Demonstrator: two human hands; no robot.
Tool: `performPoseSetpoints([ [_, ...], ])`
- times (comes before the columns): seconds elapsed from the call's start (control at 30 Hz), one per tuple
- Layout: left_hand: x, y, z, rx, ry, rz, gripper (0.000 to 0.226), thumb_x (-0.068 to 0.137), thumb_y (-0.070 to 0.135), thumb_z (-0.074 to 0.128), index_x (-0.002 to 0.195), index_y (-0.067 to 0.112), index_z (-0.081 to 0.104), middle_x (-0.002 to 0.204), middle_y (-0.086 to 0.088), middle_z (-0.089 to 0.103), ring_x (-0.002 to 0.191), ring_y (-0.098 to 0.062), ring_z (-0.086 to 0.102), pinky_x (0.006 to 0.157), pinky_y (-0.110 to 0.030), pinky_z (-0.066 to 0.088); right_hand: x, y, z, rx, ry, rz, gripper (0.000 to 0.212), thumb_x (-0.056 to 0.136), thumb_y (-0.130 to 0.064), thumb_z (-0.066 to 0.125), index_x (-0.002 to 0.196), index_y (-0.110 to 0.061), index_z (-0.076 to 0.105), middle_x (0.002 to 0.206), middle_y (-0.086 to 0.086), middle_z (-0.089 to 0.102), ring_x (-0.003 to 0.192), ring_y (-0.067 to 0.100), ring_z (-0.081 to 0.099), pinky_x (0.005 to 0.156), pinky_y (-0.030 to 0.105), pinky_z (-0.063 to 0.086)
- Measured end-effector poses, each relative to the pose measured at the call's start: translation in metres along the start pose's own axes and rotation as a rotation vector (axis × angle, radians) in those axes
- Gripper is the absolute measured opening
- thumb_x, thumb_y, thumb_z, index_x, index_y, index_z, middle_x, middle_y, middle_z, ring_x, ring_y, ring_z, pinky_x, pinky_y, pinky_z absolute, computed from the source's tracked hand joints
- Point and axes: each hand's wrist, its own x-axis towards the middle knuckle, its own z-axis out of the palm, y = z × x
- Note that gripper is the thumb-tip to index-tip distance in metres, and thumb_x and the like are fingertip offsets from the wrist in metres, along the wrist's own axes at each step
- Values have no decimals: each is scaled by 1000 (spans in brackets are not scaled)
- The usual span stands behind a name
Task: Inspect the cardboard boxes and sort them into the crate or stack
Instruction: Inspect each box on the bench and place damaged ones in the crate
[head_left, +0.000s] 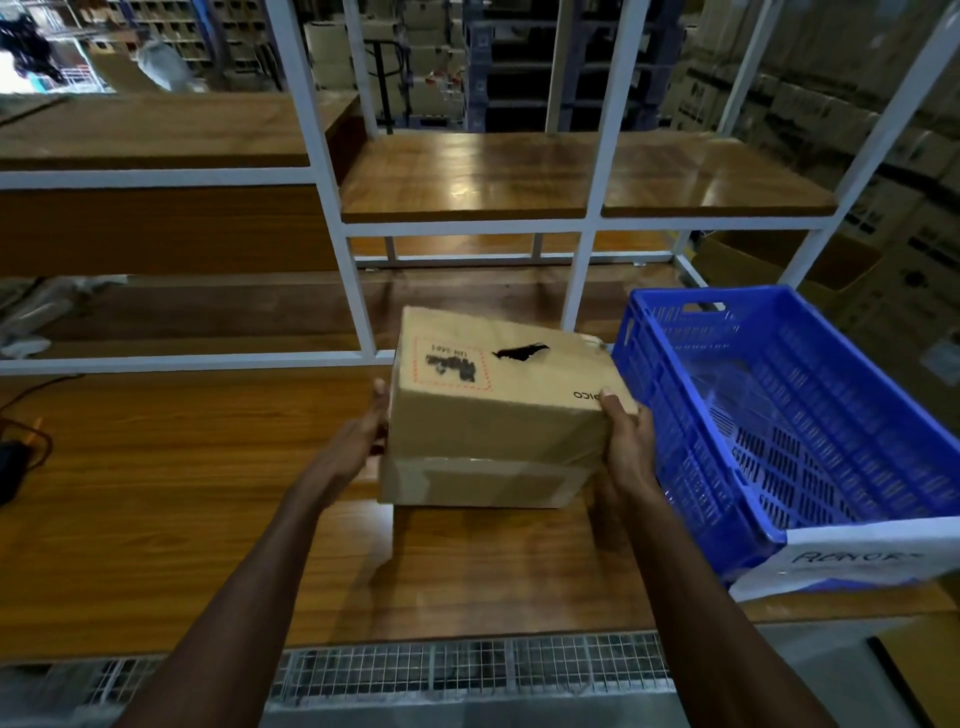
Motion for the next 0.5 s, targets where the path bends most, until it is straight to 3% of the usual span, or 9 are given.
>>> performPoseSetpoints([
  [0.03, -1, -7, 6, -49, -37, -20, 74, 91, 81, 7, 137, 45, 53, 133, 0, 58, 120, -22, 58, 95, -42, 48, -2, -4, -1, -38, 17, -54, 66, 97, -50, 66, 152, -22, 44, 136, 1, 54, 112, 18, 59, 80, 34, 53],
  [0.13, 4, -30, 23, -242, -82, -53, 74, 79, 95, 18, 125, 53, 59, 134, -7, 64, 120, -30, 63, 101, -59, 50, -11, -18, -2, -108, 64, -184, 60, 97, -51, 67, 148, -26, 48, 143, -1, 52, 130, 22, 53, 100, 42, 49],
  [0.23, 11, -45, 40, -444, -82, -90, 83, 78, 96, 24, 127, 42, 63, 130, -14, 67, 119, -35, 65, 101, -60, 52, -18, -33, 1, -147, 78, -237, 46, 97, -51, 67, 138, -38, 50, 128, -12, 50, 125, 16, 51, 98, 40, 46],
  [0.3, 16, -53, 51, -563, -65, -138, 86, 82, 92, 21, 132, 34, 61, 132, -18, 66, 121, -36, 64, 101, -58, 52, -21, -43, 6, -213, 98, -285, 44, 93, -61, 66, 130, -45, 52, 122, -16, 51, 126, 18, 52, 105, 46, 44],
  [0.37, 20, -63, 61, -666, -67, -178, 88, 83, 90, 21, 137, 30, 57, 135, -19, 65, 125, -37, 61, 105, -59, 49, -23, -49, 11, -299, 131, -326, 51, 89, -68, 65, 133, -45, 53, 123, -15, 52, 134, 22, 46, 112, 46, 30],
  [0.4, 22, -66, 66, -712, -65, -191, 89, 83, 89, 22, 139, 29, 56, 135, -18, 65, 126, -37, 61, 107, -61, 47, -24, -52, 14, -328, 144, -334, 54, 90, -66, 65, 137, -43, 53, 125, -14, 50, 137, 22, 42, 108, 42, 25],
  [0.5, 26, -71, 74, -743, -41, -216, 83, 86, 87, 22, 135, 30, 57, 134, -12, 66, 127, -35, 60, 109, -66, 42, -34, -58, 20, -363, 160, -397, 57, 92, -62, 66, 143, -41, 50, 128, -14, 47, 138, 22, 38, 113, 47, 28],
])
